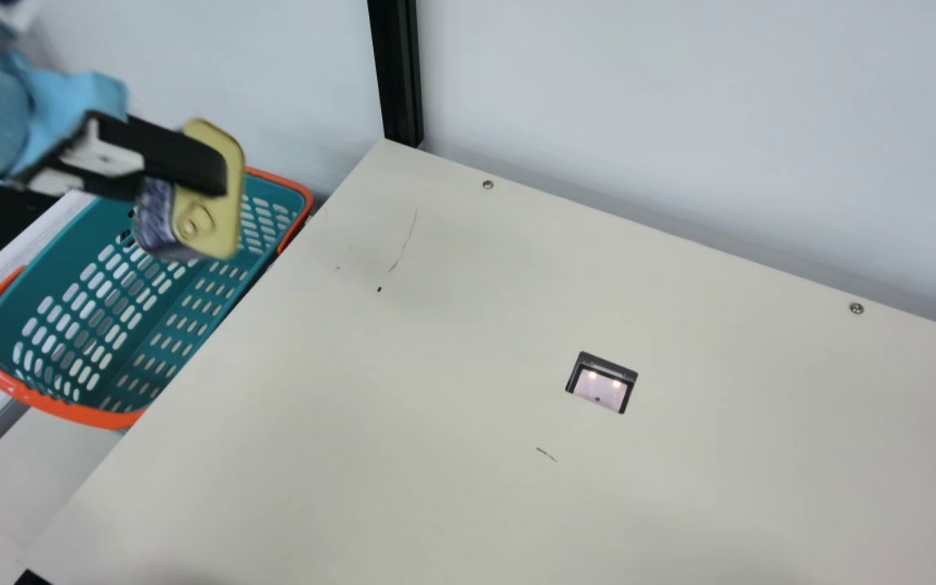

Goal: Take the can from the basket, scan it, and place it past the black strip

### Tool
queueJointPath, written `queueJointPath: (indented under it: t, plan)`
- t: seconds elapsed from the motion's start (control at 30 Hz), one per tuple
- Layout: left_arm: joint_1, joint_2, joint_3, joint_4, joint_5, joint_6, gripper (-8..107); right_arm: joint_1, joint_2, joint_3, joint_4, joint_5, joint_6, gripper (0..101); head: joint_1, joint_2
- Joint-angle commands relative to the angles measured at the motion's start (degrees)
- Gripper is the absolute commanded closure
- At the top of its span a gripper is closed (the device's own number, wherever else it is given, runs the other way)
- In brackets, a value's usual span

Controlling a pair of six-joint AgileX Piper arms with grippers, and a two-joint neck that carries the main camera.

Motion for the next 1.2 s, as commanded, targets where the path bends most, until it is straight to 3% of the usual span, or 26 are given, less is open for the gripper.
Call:
queueJointPath:
  t: [0.0, 0.43, 0.77, 1.17]
  plan:
    - [-2.14, 0.22, 0.95, 0.42, -0.08, -4.01, 89, 0.00, 0.00, 0.00, 0.00, 0.00, 0.00, 0, -2.22, 0.80]
    - [-5.82, 2.95, 5.53, -1.20, -0.08, -12.43, 89, 0.00, 0.00, 0.00, 0.00, 0.00, 0.00, 0, -2.22, 0.80]
    - [-5.67, 7.02, 9.65, -11.36, -0.08, -15.62, 89, 0.00, 0.00, 0.00, 0.00, 0.00, 0.00, 0, -2.22, 0.80]
    - [-4.30, 9.89, 10.93, -19.70, -0.08, -21.05, 89, 0.00, 0.00, 0.00, 0.00, 0.00, 0.00, 0, -2.22, 0.80]
